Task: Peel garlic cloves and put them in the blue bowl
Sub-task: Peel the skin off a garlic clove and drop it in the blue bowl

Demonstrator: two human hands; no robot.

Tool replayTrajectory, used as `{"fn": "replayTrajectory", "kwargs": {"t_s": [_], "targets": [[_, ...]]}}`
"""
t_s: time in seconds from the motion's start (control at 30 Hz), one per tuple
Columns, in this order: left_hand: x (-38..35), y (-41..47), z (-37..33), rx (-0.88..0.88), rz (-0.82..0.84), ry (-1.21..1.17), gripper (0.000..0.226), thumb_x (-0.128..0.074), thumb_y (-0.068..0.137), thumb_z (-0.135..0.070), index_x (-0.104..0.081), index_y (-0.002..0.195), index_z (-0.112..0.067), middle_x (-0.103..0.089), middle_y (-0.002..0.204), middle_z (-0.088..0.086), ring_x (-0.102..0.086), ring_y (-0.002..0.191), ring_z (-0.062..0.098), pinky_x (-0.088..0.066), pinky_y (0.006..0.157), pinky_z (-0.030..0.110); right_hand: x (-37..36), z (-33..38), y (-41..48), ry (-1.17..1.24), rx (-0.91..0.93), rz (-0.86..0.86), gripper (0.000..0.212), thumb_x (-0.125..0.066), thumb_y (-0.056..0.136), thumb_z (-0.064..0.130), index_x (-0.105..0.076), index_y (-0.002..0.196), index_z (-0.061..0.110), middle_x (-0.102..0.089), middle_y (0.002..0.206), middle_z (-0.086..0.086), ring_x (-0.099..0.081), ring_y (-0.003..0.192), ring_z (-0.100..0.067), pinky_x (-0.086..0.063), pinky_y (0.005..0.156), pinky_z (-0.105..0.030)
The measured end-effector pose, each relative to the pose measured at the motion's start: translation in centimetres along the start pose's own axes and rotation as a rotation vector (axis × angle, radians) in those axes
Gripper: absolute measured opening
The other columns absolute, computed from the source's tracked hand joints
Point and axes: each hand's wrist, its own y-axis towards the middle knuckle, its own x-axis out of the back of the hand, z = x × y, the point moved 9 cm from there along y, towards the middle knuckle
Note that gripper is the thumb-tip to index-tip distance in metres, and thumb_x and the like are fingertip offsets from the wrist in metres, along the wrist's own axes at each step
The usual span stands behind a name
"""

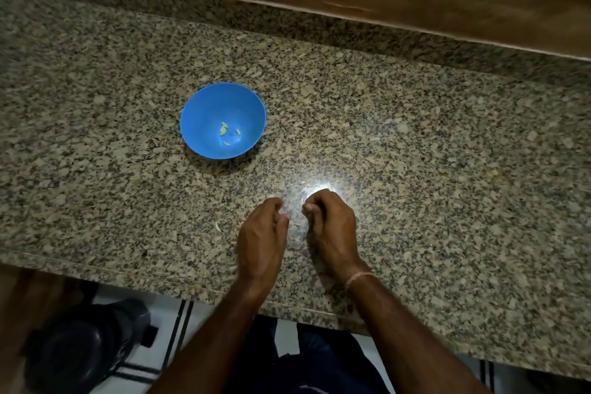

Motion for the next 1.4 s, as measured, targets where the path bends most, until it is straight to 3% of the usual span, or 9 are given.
{"fn": "replayTrajectory", "kwargs": {"t_s": [0.2,0.43,0.67,0.87,1.0,1.1,1.17,1.3,1.4], "targets": [[-0.2,1.3,-0.4,0.029,-0.021,0.089,0.036,-0.066,0.099,-0.011,-0.064,0.134,-0.012,-0.072,0.117,0.008,-0.07,0.098,0.026,-0.055,0.081,0.036,0.0,-0.8,1.2,0.009,0.025,0.084,0.01,-0.061,0.102,0.023,-0.07,0.106,0.025,-0.069,0.099,0.009,-0.065,0.094,-0.012,-0.056,0.079,-0.042],[-0.2,1.7,0.1,0.09,-0.034,0.148,0.036,-0.067,0.098,-0.012,-0.064,0.134,-0.011,-0.073,0.119,0.008,-0.07,0.101,0.026,-0.048,0.082,0.029,0.3,-1.2,3.1,0.005,0.074,0.124,0.01,-0.065,0.1,0.022,-0.072,0.107,0.019,-0.071,0.1,0.006,-0.066,0.093,-0.012,-0.057,0.081,-0.038],[-1.5,2.5,-1.4,0.068,-0.03,0.16,0.039,-0.065,0.099,-0.013,-0.061,0.138,-0.011,-0.07,0.122,0.011,-0.07,0.102,0.031,-0.059,0.083,0.045,-0.4,-0.3,5.3,-0.18,0.162,0.139,0.022,-0.068,0.099,0.023,-0.073,0.12,0.019,-0.07,0.1,0.002,-0.064,0.094,-0.017,-0.055,0.076,-0.036],[-2.4,3.9,-2.5,0.091,-0.046,0.159,0.04,-0.064,0.1,-0.012,-0.059,0.139,-0.012,-0.069,0.128,0.009,-0.069,0.108,0.029,-0.059,0.089,0.045,-1.0,1.2,6.1,-0.336,0.259,0.132,0.004,-0.071,0.095,0.023,-0.073,0.097,0.019,-0.064,0.088,0.003,-0.06,0.082,-0.018,-0.039,0.059,-0.027],[-2.8,4.5,-2.4,0.118,-0.041,0.188,0.029,-0.065,0.099,-0.013,-0.065,0.128,-0.012,-0.071,0.116,0.008,-0.068,0.1,0.029,-0.058,0.082,0.045,-1.4,1.4,6.0,-0.431,0.302,0.136,0.011,-0.075,0.091,0.014,-0.064,0.091,0.015,-0.06,0.085,-0.001,-0.057,0.077,-0.022,-0.039,0.053,-0.029],[-2.7,4.8,-2.7,0.124,-0.054,0.212,0.004,-0.065,0.098,-0.013,-0.066,0.102,-0.014,-0.067,0.095,0.003,-0.064,0.082,0.026,-0.055,0.069,0.042,-1.9,1.3,5.7,-0.542,0.342,0.153,0.024,-0.079,0.081,0.005,-0.059,0.091,0.013,-0.058,0.085,-0.005,-0.054,0.074,-0.024,-0.033,0.053,-0.031],[-2.7,5.0,-3.0,0.125,-0.061,0.244,0.005,-0.064,0.099,-0.013,-0.064,0.094,-0.014,-0.065,0.09,0.002,-0.062,0.077,0.024,-0.052,0.065,0.04,-2.1,1.1,5.6,-0.607,0.352,0.16,0.03,-0.081,0.074,0.001,-0.058,0.09,0.012,-0.058,0.086,-0.006,-0.053,0.074,-0.025,-0.028,0.058,-0.031],[-3.4,5.6,-3.2,0.124,-0.024,0.357,0.011,-0.055,0.105,-0.013,-0.063,0.1,-0.009,-0.068,0.095,0.01,-0.066,0.08,0.028,-0.044,0.064,0.034,-1.5,0.2,5.2,-0.541,0.255,0.183,0.026,-0.074,0.081,-0.002,-0.056,0.092,0.014,-0.057,0.089,-0.005,-0.05,0.078,-0.022,-0.032,0.063,-0.03],[-3.5,5.2,-3.0,0.143,0.008,0.336,0.013,-0.051,0.106,-0.012,-0.062,0.102,-0.008,-0.068,0.097,0.011,-0.068,0.083,0.029,-0.043,0.064,0.032,-0.2,-1.9,4.3,-0.141,-0.113,0.237,0.017,-0.053,0.098,0.001,-0.056,0.089,0.015,-0.061,0.092,0.0,-0.054,0.083,-0.015,-0.04,0.067,-0.02]]}}
